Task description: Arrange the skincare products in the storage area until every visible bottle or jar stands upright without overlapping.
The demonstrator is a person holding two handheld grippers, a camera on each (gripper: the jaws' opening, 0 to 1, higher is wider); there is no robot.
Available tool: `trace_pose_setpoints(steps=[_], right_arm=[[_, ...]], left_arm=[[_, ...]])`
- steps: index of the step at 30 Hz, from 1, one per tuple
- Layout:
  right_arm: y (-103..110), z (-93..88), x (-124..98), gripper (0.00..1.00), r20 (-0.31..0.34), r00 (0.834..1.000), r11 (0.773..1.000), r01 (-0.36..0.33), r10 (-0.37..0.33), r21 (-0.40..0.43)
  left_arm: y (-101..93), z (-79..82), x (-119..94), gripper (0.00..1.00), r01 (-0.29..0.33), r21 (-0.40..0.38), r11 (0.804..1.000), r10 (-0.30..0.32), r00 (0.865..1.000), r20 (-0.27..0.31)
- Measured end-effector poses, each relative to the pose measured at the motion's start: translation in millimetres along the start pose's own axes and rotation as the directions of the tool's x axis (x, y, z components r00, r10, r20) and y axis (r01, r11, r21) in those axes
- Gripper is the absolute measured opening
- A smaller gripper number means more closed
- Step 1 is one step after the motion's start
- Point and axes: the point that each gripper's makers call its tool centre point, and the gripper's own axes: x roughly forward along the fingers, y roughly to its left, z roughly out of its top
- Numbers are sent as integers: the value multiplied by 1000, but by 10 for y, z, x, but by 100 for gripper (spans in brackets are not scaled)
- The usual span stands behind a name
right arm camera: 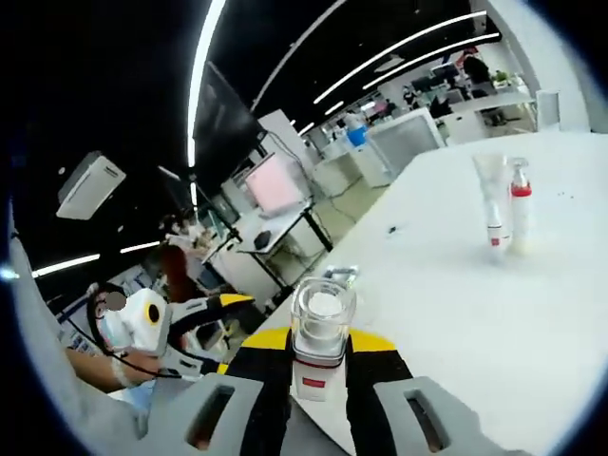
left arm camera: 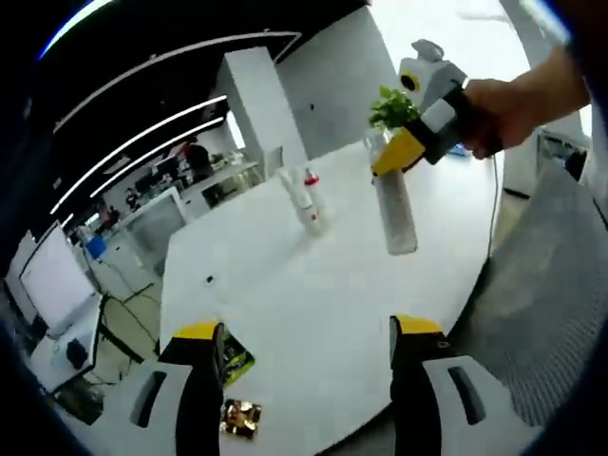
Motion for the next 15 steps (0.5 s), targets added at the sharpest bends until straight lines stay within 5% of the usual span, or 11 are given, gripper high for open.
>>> trace_pose_setpoints(steps=[2, 5, 11, 15], right_arm=[[-115, 50, -17, 15, 0, 1000, 999, 31, -31, -24], [-332, 100, -17, 15, -4, 996, 995, 89, -90, -37], [-713, 212, 55, 15, -18, 983, 981, 180, -182, -68], [-936, 219, 141, 15, -51, 969, 965, 233, -240, -123]], left_arm=[[22, -6, 48, 67, -9, 69, 998, 10, 1000, -14], [22, -42, 41, 70, 1, -9, 1000, -1, 1000, -16], [141, 46, 14, 79, -65, 13, 998, 65, 998, 27], [118, 3, 31, 78, -45, -31, 999, 45, 999, 8]])
